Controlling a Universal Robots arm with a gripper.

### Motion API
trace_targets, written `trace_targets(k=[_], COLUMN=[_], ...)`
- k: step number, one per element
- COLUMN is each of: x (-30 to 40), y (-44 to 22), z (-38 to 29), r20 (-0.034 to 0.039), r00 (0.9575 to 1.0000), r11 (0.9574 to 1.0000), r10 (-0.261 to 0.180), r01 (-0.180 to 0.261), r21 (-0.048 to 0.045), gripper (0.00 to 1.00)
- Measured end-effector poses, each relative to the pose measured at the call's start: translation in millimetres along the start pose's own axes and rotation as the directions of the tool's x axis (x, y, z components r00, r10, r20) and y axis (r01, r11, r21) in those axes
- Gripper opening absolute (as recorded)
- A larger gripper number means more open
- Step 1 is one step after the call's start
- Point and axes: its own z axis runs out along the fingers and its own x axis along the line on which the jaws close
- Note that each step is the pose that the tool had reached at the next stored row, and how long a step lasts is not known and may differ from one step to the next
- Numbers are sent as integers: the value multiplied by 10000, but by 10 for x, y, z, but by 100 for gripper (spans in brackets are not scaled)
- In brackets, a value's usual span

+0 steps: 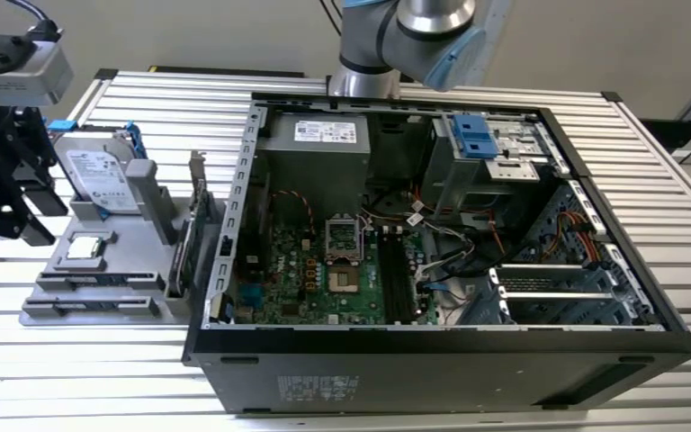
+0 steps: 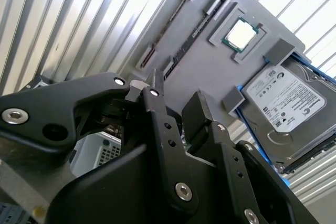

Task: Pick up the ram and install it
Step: 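Pick up the ram and move it above insertion slot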

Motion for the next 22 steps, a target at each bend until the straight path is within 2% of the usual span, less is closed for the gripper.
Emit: trace_targets(k=[22], x=[-4], y=[-4], z=[125], r20=[0], r00=[10000], r11=[10000], r10=[-2], r01=[2], r21=[4], gripper=[100])
